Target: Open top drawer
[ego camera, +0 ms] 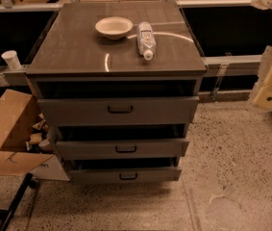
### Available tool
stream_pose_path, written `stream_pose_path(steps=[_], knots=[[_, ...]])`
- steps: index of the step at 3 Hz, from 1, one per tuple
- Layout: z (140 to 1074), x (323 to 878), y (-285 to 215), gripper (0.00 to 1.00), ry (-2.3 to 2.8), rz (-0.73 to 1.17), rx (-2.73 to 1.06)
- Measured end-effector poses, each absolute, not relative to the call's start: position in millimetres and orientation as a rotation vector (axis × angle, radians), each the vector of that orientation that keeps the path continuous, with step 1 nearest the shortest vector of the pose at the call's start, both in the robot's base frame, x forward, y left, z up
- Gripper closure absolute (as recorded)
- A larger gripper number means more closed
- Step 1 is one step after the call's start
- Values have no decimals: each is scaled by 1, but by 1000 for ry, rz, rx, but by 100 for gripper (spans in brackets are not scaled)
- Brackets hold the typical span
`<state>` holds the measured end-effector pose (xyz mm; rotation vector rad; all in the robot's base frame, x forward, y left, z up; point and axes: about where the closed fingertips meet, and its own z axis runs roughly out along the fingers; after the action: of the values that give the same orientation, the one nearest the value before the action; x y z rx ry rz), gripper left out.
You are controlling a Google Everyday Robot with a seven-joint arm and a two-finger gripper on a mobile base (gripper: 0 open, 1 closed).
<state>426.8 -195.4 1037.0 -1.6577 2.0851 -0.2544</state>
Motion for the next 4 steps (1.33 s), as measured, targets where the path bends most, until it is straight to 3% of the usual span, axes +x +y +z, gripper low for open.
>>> stream_pose_path(steps=[2,4], knots=[[1018,447,-205,0,2084,-253,-1696],[908,458,-237,0,2221,-150,-1846]])
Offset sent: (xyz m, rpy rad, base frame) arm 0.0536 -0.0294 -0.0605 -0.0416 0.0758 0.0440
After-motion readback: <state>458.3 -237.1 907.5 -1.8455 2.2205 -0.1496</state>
